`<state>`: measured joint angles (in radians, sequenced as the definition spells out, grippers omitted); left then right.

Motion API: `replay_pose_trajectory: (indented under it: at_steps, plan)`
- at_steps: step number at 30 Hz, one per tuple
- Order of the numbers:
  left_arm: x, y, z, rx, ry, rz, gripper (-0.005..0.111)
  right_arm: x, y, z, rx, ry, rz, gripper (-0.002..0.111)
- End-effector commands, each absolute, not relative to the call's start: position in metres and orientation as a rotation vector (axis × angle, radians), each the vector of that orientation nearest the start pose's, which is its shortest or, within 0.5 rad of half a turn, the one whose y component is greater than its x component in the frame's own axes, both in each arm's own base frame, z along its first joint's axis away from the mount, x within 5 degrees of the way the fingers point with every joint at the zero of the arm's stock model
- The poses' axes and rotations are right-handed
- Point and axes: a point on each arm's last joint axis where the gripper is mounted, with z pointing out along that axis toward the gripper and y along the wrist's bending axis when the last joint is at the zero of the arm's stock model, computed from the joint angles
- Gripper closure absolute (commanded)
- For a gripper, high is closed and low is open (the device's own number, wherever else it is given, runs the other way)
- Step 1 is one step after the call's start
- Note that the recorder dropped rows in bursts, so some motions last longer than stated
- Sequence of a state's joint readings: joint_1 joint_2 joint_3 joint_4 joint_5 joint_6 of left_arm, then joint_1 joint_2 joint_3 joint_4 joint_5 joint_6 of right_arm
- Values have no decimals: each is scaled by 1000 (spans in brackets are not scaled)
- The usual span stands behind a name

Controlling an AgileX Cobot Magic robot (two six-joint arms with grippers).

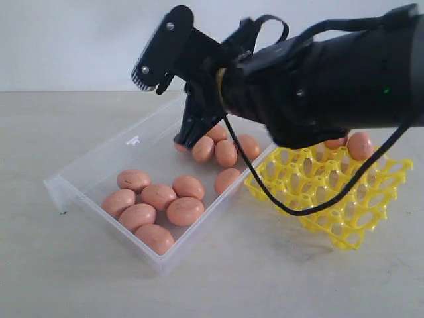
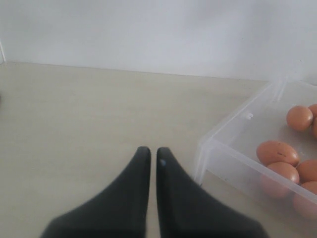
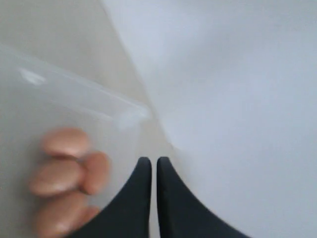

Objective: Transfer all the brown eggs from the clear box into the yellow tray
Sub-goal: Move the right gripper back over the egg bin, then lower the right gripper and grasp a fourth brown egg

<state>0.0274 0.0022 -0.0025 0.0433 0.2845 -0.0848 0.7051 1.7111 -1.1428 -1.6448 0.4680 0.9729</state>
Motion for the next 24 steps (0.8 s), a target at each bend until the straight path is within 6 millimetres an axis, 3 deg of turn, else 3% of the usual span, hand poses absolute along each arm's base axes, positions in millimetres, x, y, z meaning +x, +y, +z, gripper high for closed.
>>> replay_pose_trajectory:
  at_steps: [1, 4, 6, 8, 11, 14, 21, 24]
  plan:
    - [55, 2, 188, -69, 1759, -4, 103, 321, 195, 270, -1056, 2117, -892, 109]
    - [55, 2, 188, -69, 1759, -4, 103, 329, 199, 280, -1198, 2365, -389, 109]
    - [55, 2, 188, -69, 1759, -4, 103, 331, 210, 293, -1386, 2322, -43, 109]
    - [55, 2, 188, -69, 1759, -4, 103, 330, 219, 301, -1654, 2152, 186, 109]
    - [55, 2, 188, -69, 1759, -4, 103, 339, 227, 298, -1757, 2057, 233, 109]
    - [55, 2, 188, -69, 1761, -3, 103, 348, 231, 275, -1841, 2075, 229, 105]
    - [55, 2, 188, -69, 1759, -3, 103, 358, 247, 214, -1971, 2141, 281, 61]
    - [55, 2, 188, -69, 1759, -3, 103, 363, 254, 201, -1954, 2127, 275, 59]
